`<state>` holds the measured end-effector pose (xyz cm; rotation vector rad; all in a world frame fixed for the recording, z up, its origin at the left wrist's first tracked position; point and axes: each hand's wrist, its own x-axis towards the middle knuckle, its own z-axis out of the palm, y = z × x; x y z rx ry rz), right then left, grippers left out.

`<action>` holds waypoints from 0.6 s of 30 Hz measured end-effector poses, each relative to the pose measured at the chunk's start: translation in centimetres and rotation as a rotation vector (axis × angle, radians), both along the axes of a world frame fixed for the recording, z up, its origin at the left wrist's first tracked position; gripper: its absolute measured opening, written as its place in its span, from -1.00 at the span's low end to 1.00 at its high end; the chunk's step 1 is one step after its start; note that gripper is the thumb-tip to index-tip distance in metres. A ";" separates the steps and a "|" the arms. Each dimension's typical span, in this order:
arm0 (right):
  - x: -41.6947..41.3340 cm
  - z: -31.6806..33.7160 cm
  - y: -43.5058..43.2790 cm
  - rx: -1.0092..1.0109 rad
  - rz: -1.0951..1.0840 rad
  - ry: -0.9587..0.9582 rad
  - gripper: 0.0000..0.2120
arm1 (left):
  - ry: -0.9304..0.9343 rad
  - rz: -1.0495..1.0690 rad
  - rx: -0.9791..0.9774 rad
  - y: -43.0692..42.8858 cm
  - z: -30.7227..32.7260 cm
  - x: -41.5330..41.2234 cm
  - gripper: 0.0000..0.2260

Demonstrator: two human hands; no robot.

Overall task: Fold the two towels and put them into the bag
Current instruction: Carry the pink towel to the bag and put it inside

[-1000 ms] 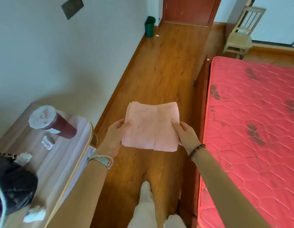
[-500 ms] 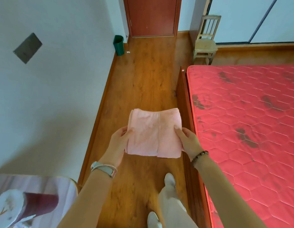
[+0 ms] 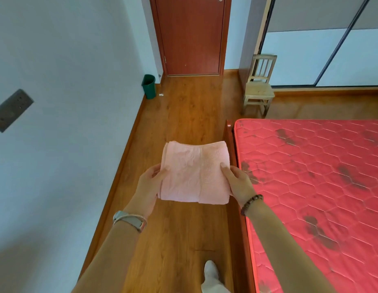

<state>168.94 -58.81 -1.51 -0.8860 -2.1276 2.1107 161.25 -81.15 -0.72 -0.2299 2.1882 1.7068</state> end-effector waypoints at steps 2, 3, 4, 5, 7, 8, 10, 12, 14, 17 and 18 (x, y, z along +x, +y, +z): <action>-2.2 0.7 1.6 0.020 0.001 0.021 -0.67 | 0.007 -0.024 0.039 1.4 0.6 -1.9 -0.67; -3.0 1.0 2.2 0.023 0.001 0.033 -0.67 | 0.010 -0.038 0.063 1.9 0.9 -2.6 -0.66; -3.9 1.2 2.8 0.023 -0.001 0.042 -0.68 | 0.016 -0.045 0.081 2.4 1.1 -3.4 -0.65; -4.8 1.3 3.4 0.025 -0.005 0.048 -0.70 | 0.025 -0.047 0.091 2.9 1.3 -4.3 -0.63; -6.7 1.6 4.4 0.023 -0.012 0.046 -0.72 | 0.035 -0.056 0.117 3.8 1.5 -6.3 -0.62; -7.7 1.7 4.8 0.018 -0.014 0.043 -0.72 | 0.037 -0.061 0.128 4.2 1.6 -7.4 -0.61; -9.9 1.8 5.7 0.016 -0.018 0.039 -0.70 | 0.044 -0.068 0.126 5.1 1.4 -9.8 -0.62; -12.0 1.8 6.4 0.028 -0.031 0.039 -0.69 | 0.053 -0.067 0.114 6.0 1.2 -12.3 -0.63; -14.4 1.8 7.2 0.043 -0.054 0.052 -0.70 | 0.059 -0.070 0.112 7.0 1.0 -15.3 -0.66; -18.9 2.4 8.3 0.067 -0.073 0.062 -0.72 | 0.083 -0.100 0.148 8.4 1.1 -20.3 -0.71; -20.6 2.6 8.6 0.075 -0.079 0.065 -0.70 | 0.098 -0.105 0.158 8.8 1.3 -22.1 -0.72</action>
